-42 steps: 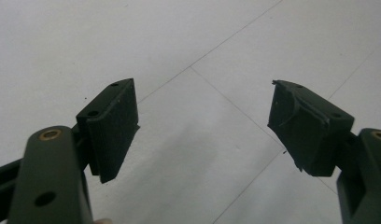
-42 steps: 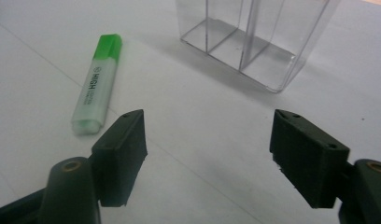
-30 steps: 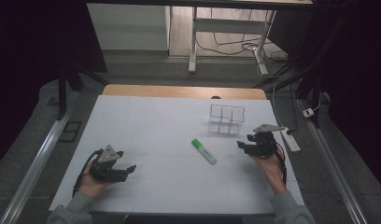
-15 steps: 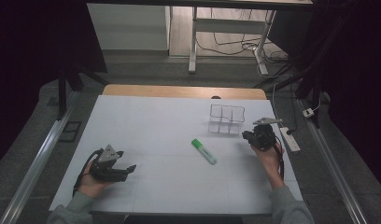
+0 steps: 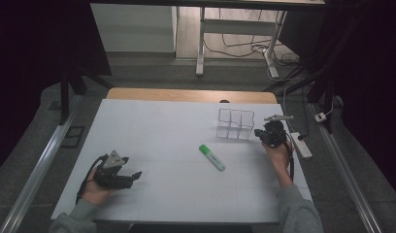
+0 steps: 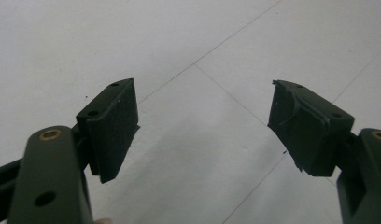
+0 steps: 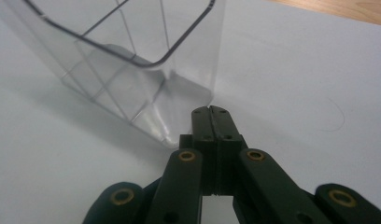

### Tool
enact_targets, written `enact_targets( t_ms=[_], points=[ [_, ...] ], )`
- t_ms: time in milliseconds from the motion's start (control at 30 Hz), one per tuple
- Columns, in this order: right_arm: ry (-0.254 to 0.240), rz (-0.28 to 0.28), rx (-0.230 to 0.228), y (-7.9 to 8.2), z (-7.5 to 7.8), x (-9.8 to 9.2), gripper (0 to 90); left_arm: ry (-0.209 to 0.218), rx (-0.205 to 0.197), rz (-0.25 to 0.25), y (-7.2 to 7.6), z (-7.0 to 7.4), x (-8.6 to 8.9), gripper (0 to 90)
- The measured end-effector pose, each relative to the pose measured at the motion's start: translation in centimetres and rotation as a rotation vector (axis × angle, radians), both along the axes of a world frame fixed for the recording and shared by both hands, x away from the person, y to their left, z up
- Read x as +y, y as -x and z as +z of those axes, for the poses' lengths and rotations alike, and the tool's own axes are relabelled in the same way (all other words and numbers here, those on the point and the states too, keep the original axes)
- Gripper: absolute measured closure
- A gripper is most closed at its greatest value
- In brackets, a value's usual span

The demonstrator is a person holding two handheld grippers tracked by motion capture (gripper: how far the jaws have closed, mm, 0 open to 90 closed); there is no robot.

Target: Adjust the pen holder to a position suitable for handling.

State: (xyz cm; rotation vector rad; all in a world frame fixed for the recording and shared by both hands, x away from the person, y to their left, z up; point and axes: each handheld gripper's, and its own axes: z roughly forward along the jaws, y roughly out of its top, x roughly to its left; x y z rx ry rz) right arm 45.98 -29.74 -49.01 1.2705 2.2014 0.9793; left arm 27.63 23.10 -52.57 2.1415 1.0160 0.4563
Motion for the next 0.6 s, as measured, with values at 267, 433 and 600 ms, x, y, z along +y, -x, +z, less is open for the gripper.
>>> enact_targets(
  t_ms=[267,433,600],
  points=[
    [-0.013,-0.01,0.007,-1.2,-0.2,0.0,89.2,-0.003,0.002,-0.002,-0.1,-0.1,0.0,23.7],
    [-0.006,0.006,0.0,-1.7,-0.3,0.2,89.2,-0.006,0.001,-0.002,-0.1,-0.1,-0.1,23.7],
    [-0.003,0.024,-0.007,-2.1,-0.3,0.5,89.2,-0.012,0.003,-0.005,-0.1,-0.1,0.0,23.7]
  ],
)
